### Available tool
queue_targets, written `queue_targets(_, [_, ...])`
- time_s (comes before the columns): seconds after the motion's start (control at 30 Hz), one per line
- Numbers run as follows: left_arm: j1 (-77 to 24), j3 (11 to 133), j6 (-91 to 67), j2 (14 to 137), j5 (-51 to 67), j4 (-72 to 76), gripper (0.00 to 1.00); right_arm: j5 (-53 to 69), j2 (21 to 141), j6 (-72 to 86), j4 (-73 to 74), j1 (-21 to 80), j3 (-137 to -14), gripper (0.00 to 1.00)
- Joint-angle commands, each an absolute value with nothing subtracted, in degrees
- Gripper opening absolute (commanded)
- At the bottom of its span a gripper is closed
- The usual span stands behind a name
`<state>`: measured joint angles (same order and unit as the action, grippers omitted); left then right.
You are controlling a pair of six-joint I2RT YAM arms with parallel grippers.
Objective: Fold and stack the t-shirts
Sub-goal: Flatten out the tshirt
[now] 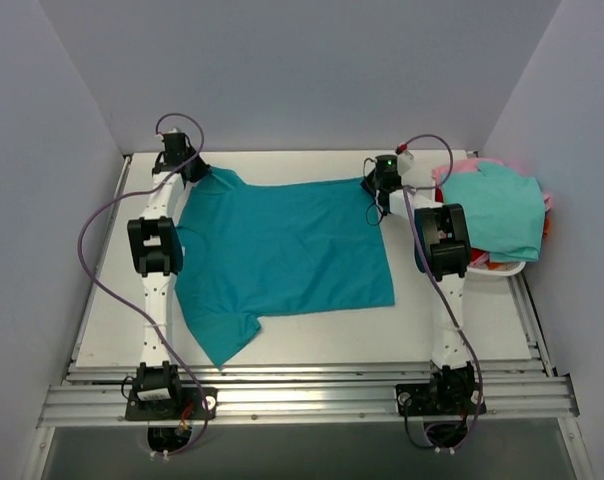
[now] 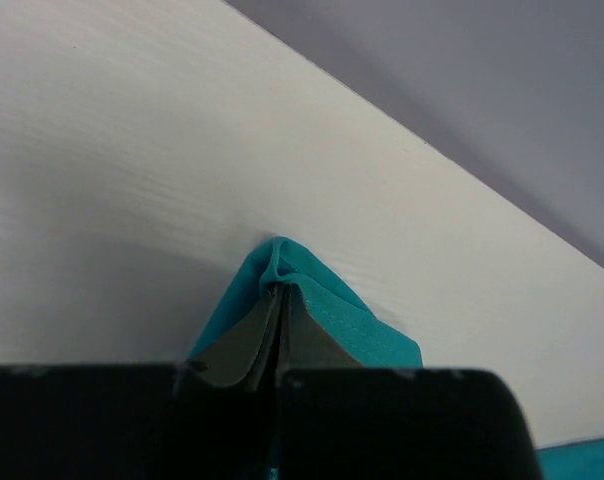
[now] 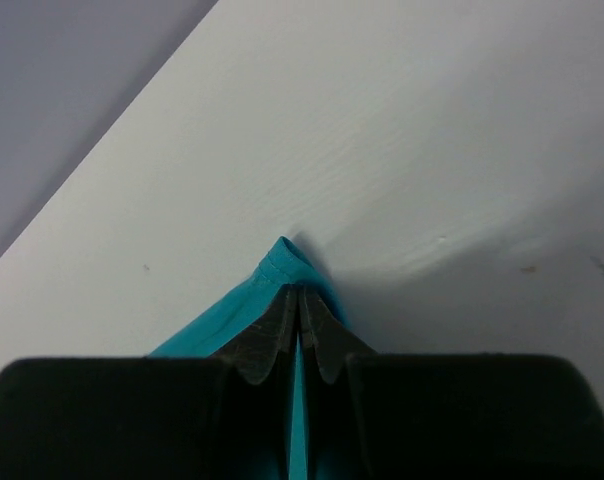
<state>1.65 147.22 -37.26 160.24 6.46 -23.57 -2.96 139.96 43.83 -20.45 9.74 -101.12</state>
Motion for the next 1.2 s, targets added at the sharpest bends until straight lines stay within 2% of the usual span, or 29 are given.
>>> queue_targets(0.0, [1.5,152.8,-39.2,163.7,9.5,-28.4,0.02,-3.6,136.5,46.4,-17.9,6.5,-93.7,0.00])
queue_targets(0.3, [0.8,147.5,-37.0,161.2,10.9,-20.4,0.04,-3.8,138.4,45.7,-17.8,5.6,-96.8,0.00])
queue_targets(0.33, [0.9,146.3,-36.9,160.4,10.9,-19.6,0.12,-3.3,138.8,45.4,-17.9,5.6,-97.6,0.00])
queue_targets(0.37, [1.0,144.9,-37.1,158.3,11.1,-16.6,0.24,-2.9,139.2,44.9,-18.0,5.7,-98.3,0.00])
queue_targets(0.4, [1.1,140.6,-37.3,157.0,12.5,-13.9,0.53,-2.5,139.8,44.7,-17.8,5.7,-99.8,0.00])
queue_targets(0.47, [1.3,136.9,-37.9,153.4,13.2,-8.0,0.86,-1.7,140.5,44.4,-17.4,5.8,-101.2,0.00])
queue_targets(0.5, [1.4,135.7,-37.9,152.4,12.9,-6.9,0.94,-1.5,141.0,44.3,-17.2,5.9,-101.9,0.00])
queue_targets(0.53, [1.5,134.5,-37.8,151.5,12.7,-5.6,0.94,-0.7,141.1,44.1,-17.3,6.0,-102.9,0.03])
queue_targets(0.6, [1.5,132.9,-37.4,149.1,12.3,-4.4,0.94,-0.6,141.2,43.2,-17.7,6.8,-103.6,0.17])
queue_targets(0.63, [1.6,131.8,-37.3,146.9,12.0,-2.7,0.94,-0.6,141.1,42.5,-17.8,7.1,-104.4,0.44])
queue_targets(0.67, [1.7,130.5,-37.4,145.6,11.6,-1.9,0.94,-0.6,140.5,42.1,-17.6,7.5,-104.7,0.58])
queue_targets(0.73, [1.8,124.6,-37.4,142.6,10.5,3.3,0.94,-0.6,139.8,41.0,-17.6,8.4,-104.9,0.76])
queue_targets(0.93, [2.0,108.1,-37.3,126.4,3.4,7.7,0.94,-0.6,132.6,39.8,-17.5,10.8,-100.7,0.81])
queue_targets(1.07, [1.8,94.3,-40.9,115.5,-3.8,5.6,0.94,-1.1,123.2,39.7,-18.5,13.3,-92.7,0.81])
queue_targets(1.17, [1.5,79.6,-44.4,105.1,-6.1,5.7,0.95,-3.4,116.1,40.1,-18.3,15.6,-85.3,0.80])
